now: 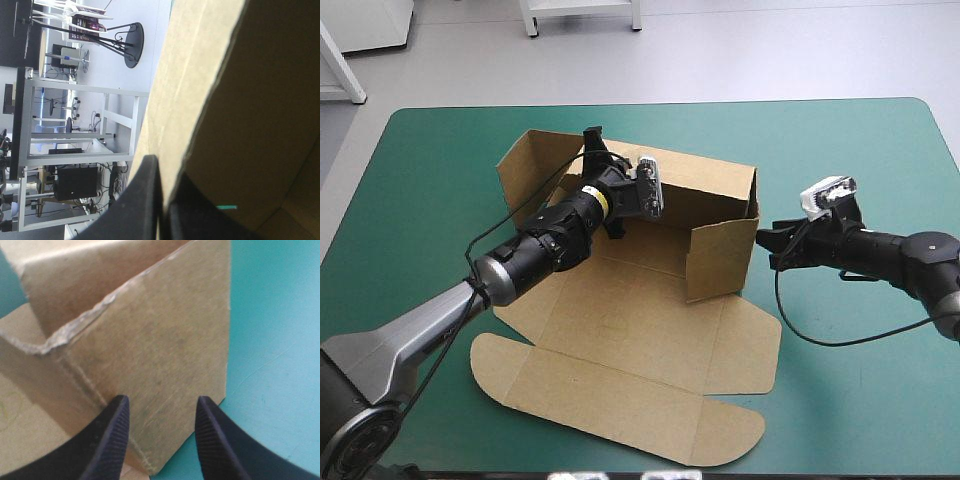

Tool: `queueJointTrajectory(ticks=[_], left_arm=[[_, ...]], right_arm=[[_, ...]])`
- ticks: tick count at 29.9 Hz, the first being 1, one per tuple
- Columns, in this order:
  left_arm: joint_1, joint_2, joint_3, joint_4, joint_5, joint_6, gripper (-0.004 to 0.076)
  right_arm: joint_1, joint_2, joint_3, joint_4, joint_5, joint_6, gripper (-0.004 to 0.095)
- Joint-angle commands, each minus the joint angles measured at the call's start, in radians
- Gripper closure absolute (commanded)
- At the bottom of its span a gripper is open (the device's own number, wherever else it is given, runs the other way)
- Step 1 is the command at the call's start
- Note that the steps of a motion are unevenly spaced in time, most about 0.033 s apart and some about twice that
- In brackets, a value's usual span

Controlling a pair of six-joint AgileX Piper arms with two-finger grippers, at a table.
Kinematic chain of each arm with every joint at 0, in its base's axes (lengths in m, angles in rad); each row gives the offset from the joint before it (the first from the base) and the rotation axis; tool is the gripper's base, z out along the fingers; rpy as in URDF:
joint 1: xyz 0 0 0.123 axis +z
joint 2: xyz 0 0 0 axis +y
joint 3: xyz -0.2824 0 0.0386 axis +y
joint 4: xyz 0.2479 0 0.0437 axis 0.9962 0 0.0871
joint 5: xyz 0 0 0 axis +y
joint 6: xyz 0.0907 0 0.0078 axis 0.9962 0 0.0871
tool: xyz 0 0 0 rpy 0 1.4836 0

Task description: Fold the box

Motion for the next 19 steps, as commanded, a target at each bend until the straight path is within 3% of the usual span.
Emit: queueJointTrajectory(ticks=[1,10,16,19], left_arm=[[0.002,-0.039,-0.021,0.001,-0.023,-0.025,0.0732],[0.002,-0.039,-0.021,0.001,-0.023,-0.025,0.0732],[0.002,-0.039,-0.021,0.001,-0.027,-0.025,0.0732],[0.002,-0.039,-0.023,-0.003,-0.029,-0.025,0.0732]], right_arm=[[0.053,-0.047,-0.021,-0.036,-0.030,0.047,0.0509],[0.137,-0.073,-0.021,-0.062,-0.128,0.020,0.0491],[0.189,-0.073,-0.021,-0.062,-0.163,0.037,0.0232],[0.196,-0.073,-0.021,-0.062,-0.164,0.049,0.0209]])
